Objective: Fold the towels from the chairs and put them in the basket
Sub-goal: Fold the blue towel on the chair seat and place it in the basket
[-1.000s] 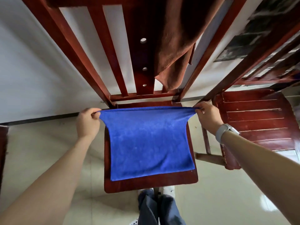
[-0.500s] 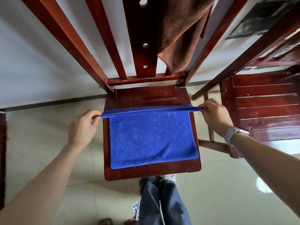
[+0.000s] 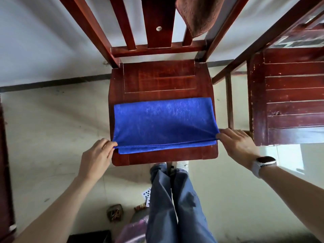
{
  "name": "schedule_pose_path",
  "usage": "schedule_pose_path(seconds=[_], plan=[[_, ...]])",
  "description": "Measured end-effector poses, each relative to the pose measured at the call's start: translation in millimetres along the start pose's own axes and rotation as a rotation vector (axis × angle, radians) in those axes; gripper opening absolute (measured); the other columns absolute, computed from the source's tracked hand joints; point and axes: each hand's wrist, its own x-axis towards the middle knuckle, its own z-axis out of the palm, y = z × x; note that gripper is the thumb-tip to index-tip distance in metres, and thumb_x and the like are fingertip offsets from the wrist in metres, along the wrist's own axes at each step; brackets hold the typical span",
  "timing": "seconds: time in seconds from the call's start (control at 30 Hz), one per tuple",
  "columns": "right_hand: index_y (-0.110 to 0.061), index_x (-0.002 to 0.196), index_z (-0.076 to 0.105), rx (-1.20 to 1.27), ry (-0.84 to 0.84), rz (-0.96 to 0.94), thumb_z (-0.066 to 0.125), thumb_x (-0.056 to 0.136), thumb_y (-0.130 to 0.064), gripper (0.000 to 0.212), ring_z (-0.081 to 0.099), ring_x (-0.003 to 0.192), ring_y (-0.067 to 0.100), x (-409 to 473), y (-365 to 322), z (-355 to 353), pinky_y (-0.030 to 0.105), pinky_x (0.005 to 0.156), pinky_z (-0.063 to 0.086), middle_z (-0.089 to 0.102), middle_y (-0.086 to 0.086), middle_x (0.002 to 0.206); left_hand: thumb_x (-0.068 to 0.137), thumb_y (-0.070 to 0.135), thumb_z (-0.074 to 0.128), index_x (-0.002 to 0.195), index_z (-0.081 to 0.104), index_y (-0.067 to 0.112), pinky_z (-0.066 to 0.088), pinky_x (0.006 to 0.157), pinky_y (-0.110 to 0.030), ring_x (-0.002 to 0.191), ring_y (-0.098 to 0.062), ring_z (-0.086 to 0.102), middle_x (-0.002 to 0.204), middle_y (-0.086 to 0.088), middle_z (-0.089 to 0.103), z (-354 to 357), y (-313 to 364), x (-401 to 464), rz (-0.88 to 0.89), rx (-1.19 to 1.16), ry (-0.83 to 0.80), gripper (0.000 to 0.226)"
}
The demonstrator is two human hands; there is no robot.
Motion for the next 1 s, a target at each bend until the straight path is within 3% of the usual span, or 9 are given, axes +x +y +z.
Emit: schedule_pose_path(seconds=[0.23,0.3,0.37,0.47,0.53,0.6,0.73,0.87,1.0], plan=[[-0.002,0.073,0.066,-0.014,0.061,0.099,0.071,0.06,0.014,0.021,0.064,0.062,0.033,-7.7,-5.4,8.9,0.038,0.058,0.051,0.067,0.014,0.077,0.078,0.005,0.059,0.076,0.065,0.012,0.037,0.037,-0.022,0.062,-0.02,0.063,0.073,0.0,0.063,10.0,7.5,-11.9,0.002,0.044,0.005,0.009],[-0.002,0.074,0.066,-0.029,0.063,0.093,0.057,0.073,0.004,0.011,0.064,0.063,0.034,-8.6,-7.0,15.7,0.039,0.058,0.05,0.065,0.015,0.076,0.07,-0.003,0.071,0.073,0.064,0.01,0.038,0.036,-0.022,0.061,-0.021,0.063,0.073,-0.002,0.063,18.6,8.3,-11.4,-0.018,0.054,-0.003,0.015],[-0.002,0.075,0.066,-0.031,0.032,0.087,0.041,0.077,-0.008,0.026,0.063,0.065,0.035,-9.7,-7.7,24.1,0.041,0.057,0.05,0.064,0.015,0.076,0.066,-0.006,0.074,0.072,0.063,0.009,0.039,0.036,-0.023,0.062,-0.022,0.063,0.074,-0.003,0.063,27.1,8.1,-8.8,-0.037,0.065,-0.032,0.019],[-0.001,0.073,0.066,-0.08,0.001,0.126,0.064,0.071,0.001,0.004,0.062,0.064,0.035,-11.1,-7.0,36.3,0.041,0.056,0.048,0.065,0.016,0.076,0.064,-0.008,0.073,0.072,0.063,0.008,0.041,0.036,-0.025,0.063,-0.023,0.063,0.074,-0.003,0.063,38.0,7.3,-8.6,-0.026,0.079,-0.085,0.021],[-0.002,0.074,0.068,-0.088,-0.064,0.145,0.076,0.061,0.004,0.017,0.063,0.065,0.035,-14.8,-7.5,44.9,0.041,0.058,0.049,0.066,0.016,0.077,0.064,-0.006,0.074,0.074,0.066,0.008,0.044,0.038,-0.027,0.064,-0.024,0.063,0.075,-0.004,0.064,41.6,7.2,-13.5,0.019,0.084,-0.131,0.019],[-0.003,0.074,0.068,-0.081,-0.052,0.155,0.07,0.065,-0.001,0.009,0.063,0.067,0.035,-19.7,-8.4,45.9,0.042,0.061,0.05,0.066,0.014,0.076,0.071,0.007,0.067,0.078,0.069,0.008,0.048,0.044,-0.03,0.068,-0.027,0.063,0.08,-0.005,0.066,40.0,7.1,-18.8,0.048,0.068,-0.152,0.007],[-0.008,0.078,0.068,-0.066,0.076,0.137,0.045,0.075,-0.018,0.025,0.062,0.071,0.033,-10.9,-25.0,42.0,0.043,0.07,0.044,0.065,0.013,0.084,0.083,0.025,0.044,0.082,0.069,0.01,0.045,0.065,-0.038,0.084,-0.026,0.056,0.092,-0.006,0.065,36.7,20.6,-9.9,-0.024,0.024,-0.055,0.029],[-0.015,0.111,0.065,-0.075,0.055,0.051,0.043,0.079,-0.019,0.039,0.06,0.107,0.033,39.3,-69.6,58.1,0.059,0.097,0.036,0.063,0.015,0.115,0.088,0.028,0.043,0.119,0.059,0.013,0.04,0.094,-0.046,0.118,-0.035,0.05,0.13,-0.014,0.055,53.8,61.8,26.0,0.002,0.052,-0.062,0.038],[-0.019,0.133,0.048,-0.113,-0.005,0.078,0.041,0.085,-0.022,0.048,0.042,0.13,0.032,96.1,-93.2,86.7,0.066,0.103,0.023,0.044,0.016,0.141,0.088,0.033,0.04,0.136,0.044,0.018,0.02,0.107,-0.06,0.134,-0.039,0.032,0.146,-0.015,0.037,81.7,77.6,73.0,-0.105,0.064,-0.086,0.05]])
